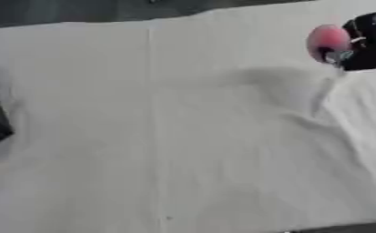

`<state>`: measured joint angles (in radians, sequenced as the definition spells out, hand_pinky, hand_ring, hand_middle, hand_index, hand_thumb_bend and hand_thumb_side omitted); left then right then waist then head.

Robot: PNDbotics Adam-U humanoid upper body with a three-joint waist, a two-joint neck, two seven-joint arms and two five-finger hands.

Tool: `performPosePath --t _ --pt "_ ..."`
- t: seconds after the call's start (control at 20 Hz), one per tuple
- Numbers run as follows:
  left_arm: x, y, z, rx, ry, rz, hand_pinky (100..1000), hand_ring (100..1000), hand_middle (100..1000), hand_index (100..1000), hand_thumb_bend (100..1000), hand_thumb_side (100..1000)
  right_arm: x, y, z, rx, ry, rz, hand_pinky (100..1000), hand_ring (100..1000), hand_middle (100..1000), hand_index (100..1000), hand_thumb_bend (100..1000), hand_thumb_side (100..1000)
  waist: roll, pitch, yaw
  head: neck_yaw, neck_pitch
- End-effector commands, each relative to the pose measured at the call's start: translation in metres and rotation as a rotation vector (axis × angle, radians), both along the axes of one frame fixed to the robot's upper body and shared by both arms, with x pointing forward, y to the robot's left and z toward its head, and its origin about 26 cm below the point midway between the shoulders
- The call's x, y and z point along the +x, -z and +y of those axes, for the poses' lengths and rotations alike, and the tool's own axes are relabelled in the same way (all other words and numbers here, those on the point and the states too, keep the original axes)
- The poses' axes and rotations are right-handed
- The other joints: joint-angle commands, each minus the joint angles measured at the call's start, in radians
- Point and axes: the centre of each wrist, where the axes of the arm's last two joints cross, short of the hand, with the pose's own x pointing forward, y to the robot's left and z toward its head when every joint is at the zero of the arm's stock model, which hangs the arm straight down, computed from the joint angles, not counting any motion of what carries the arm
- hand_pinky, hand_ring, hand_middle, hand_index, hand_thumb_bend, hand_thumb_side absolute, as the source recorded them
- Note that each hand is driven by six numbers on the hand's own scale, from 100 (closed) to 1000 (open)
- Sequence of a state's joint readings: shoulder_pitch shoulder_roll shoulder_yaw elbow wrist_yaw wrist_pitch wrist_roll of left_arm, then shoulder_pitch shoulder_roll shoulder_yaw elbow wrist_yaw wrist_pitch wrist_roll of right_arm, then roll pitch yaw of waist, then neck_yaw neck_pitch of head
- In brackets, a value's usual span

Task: Pick up the objects with one hand, pass them to the other hand, and then place them into the box on the other side of the table.

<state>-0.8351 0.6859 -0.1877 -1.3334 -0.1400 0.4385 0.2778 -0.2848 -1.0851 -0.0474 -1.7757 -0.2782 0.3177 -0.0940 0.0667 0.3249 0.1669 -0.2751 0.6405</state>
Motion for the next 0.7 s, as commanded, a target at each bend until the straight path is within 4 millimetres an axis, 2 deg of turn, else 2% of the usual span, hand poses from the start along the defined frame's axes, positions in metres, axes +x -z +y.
performPosePath --t 0.05,0.4,0.7 --pt "-0.005 -0.016 0.014 0.015 -0.033 -0.041 744 735 775 725 866 459 -0.006 -0.021 0.012 -0.030 -0.017 -0.074 744 733 442 504 276 100 0.011 -0.052 -0.003 0.007 0.008" --pt "-0.006 -0.023 0.012 -0.002 -0.031 -0.069 739 731 776 724 870 459 -0.007 -0.032 0.041 -0.017 -0.069 -0.152 730 725 436 501 285 100 0.009 -0.071 -0.011 0.012 0.016" --pt "-0.009 -0.038 0.006 -0.012 -0.011 -0.118 732 727 774 721 873 459 -0.003 -0.030 0.064 0.031 -0.112 -0.173 712 714 432 499 294 100 0.009 -0.083 -0.011 0.015 0.023"
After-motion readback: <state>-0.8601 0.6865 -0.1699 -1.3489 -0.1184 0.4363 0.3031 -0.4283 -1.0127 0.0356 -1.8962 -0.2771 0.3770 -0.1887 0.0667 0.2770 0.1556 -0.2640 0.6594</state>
